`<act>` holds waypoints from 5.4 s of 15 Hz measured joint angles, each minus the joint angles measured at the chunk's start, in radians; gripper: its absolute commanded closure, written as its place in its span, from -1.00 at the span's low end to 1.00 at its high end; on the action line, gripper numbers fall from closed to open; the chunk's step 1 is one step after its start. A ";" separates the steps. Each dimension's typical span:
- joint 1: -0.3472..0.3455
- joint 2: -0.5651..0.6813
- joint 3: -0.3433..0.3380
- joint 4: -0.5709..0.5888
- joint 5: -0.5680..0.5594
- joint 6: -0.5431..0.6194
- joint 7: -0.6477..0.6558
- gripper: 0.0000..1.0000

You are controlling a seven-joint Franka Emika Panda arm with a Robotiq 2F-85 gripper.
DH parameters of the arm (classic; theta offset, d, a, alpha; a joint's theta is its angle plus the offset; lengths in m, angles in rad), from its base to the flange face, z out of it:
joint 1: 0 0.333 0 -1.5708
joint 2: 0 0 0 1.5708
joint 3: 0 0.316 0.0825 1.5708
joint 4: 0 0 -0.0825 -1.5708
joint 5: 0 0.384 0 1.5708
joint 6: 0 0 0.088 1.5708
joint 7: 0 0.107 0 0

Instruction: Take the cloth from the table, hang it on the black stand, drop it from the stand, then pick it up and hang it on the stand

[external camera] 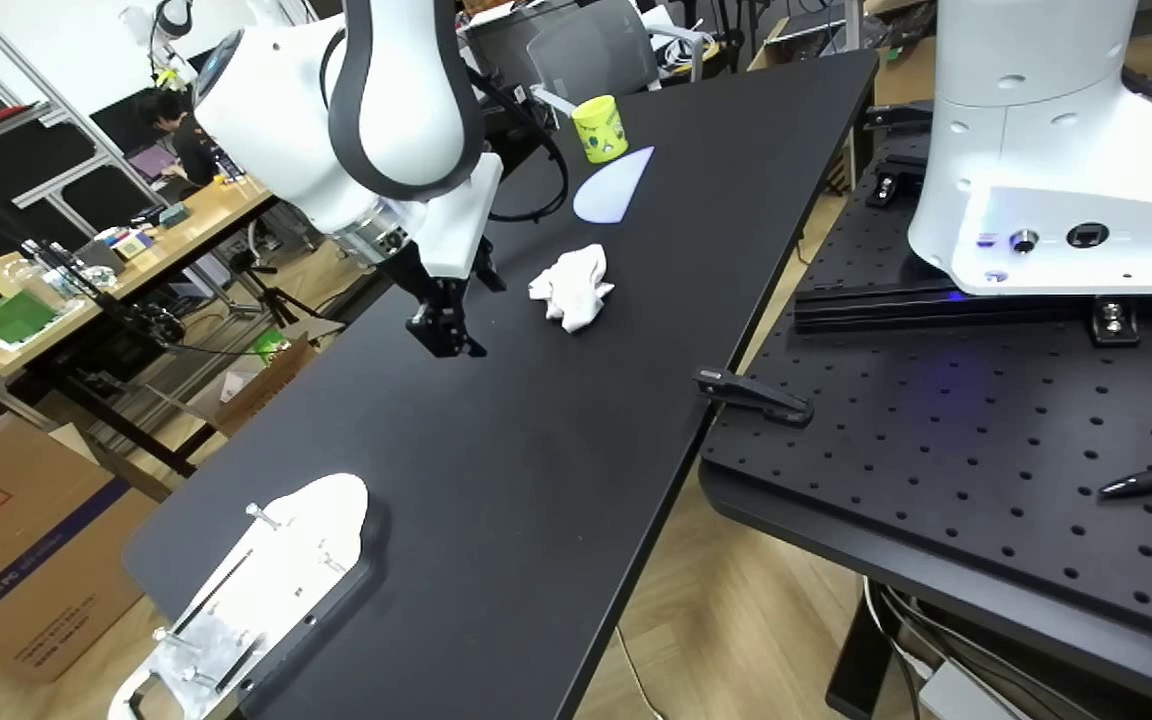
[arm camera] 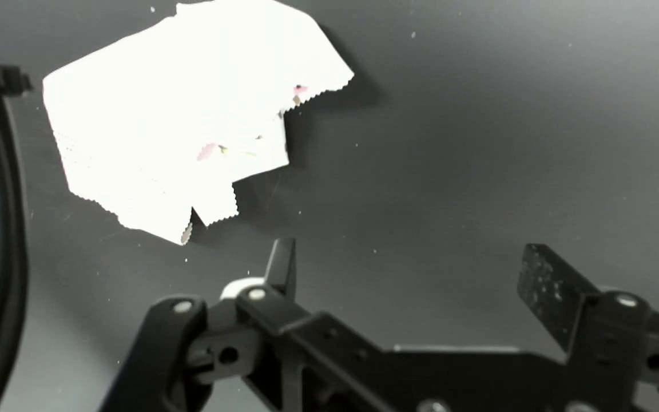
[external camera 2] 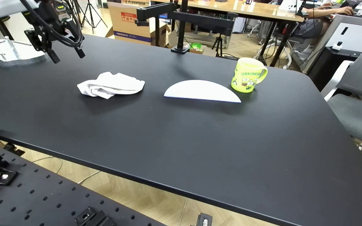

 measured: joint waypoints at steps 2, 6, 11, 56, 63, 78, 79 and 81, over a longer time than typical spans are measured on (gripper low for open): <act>-0.020 -0.017 0.012 -0.047 0.001 0.033 0.000 -1.00; -0.051 -0.065 0.015 -0.164 0.000 0.127 0.013 -1.00; -0.085 -0.190 -0.006 -0.339 -0.011 0.215 0.079 -1.00; -0.194 0.014 -0.049 -0.240 0.151 0.384 -0.317 0.98; -0.122 -0.037 -0.083 -0.240 0.141 0.349 -0.314 0.96; -0.214 -0.504 0.108 -0.245 -0.006 -0.102 -0.198 0.96; -0.226 -0.542 0.133 -0.248 -0.003 -0.131 -0.191 0.96; -0.249 -0.617 0.175 -0.261 0.011 -0.179 -0.183 0.96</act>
